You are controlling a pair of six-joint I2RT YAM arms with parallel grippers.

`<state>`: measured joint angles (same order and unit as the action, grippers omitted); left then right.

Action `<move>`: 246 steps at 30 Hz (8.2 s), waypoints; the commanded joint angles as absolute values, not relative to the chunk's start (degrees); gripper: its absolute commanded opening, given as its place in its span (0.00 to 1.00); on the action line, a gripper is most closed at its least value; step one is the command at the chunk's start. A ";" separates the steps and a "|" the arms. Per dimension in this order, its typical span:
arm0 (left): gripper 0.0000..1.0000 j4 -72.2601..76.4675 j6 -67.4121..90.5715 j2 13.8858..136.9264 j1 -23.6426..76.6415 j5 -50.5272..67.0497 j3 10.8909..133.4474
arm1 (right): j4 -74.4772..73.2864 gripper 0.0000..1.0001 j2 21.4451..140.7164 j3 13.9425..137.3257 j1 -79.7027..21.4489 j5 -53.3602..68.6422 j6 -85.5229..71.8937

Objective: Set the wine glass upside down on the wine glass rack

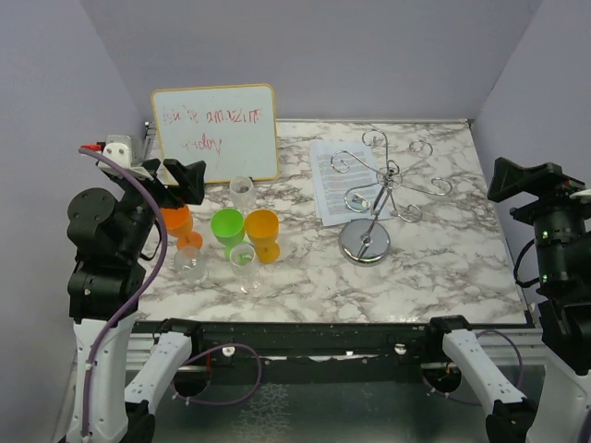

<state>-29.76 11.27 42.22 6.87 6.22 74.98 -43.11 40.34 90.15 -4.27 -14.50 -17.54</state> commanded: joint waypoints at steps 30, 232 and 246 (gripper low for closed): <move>0.44 -30.87 21.43 62.70 9.93 18.54 65.46 | -52.12 0.87 42.90 79.28 -3.87 -9.02 -22.61; 0.99 1.67 40.68 76.32 27.46 29.08 71.28 | -36.20 0.00 32.52 56.66 -42.89 -30.48 -18.31; 0.99 2.32 42.12 77.13 27.50 30.04 71.38 | -23.31 0.01 25.99 46.70 -42.91 -21.51 -16.96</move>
